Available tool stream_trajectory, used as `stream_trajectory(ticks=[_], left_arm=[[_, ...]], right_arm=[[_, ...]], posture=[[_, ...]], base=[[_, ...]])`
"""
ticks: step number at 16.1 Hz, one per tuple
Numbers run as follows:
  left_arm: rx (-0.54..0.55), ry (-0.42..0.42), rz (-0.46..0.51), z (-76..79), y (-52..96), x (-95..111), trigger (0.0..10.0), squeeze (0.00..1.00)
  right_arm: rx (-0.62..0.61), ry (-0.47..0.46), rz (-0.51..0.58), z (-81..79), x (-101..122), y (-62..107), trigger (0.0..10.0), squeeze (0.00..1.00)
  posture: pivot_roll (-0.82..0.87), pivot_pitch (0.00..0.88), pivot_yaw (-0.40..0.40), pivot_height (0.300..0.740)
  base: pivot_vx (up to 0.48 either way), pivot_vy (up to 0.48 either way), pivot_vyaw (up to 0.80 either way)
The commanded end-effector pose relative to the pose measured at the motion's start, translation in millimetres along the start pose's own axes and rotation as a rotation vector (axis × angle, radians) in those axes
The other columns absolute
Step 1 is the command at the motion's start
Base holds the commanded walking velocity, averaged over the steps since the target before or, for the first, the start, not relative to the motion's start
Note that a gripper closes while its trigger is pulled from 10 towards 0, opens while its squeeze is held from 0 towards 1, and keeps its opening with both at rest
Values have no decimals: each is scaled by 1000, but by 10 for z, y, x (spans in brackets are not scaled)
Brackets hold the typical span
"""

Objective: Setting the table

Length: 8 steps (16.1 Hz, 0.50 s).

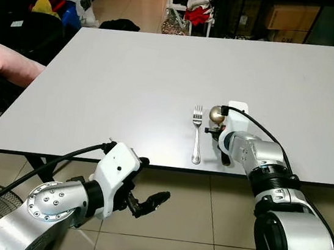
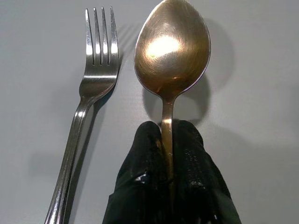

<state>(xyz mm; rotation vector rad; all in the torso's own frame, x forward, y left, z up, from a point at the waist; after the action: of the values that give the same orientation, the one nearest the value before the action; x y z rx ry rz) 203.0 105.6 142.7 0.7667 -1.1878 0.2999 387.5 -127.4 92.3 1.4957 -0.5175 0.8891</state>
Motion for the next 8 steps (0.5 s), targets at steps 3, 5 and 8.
stream_trajectory(ticks=[3, 5, 8], left_arm=[[0, -3, -7, 6, 8, 2, 10000, 0], [1, -3, -7, 7, 8, 5, 10000, 0], [4, -3, -6, 4, 12, 12, 10000, 0]], right_arm=[[12, -6, -26, -41, -37, -25, 10000, 118], [12, -10, -29, -41, -42, -27, 10000, 898], [12, -13, -36, -41, -61, -39, 10000, 980]], posture=[[-71, 0, 72, 740], [-69, 0, 71, 740], [-66, 0, 69, 740]], base=[[0, 0, 0], [0, 0, 0], [0, 0, 0]])
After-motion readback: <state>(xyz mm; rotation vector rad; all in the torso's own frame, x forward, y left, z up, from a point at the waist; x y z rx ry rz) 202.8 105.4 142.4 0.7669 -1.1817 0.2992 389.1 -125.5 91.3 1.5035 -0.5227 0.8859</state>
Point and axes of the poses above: a point about 5 cm out from each wrist's last joint towards the gripper, its own y axis pointing back from the gripper into the wrist, its own x axis along the axis of the wrist's last joint, z = x × y, the point moved 2 cm from there along -y, pointing out of the wrist towards the gripper, and after that the axes turned 10 degrees about y, right-handed, at the moved point
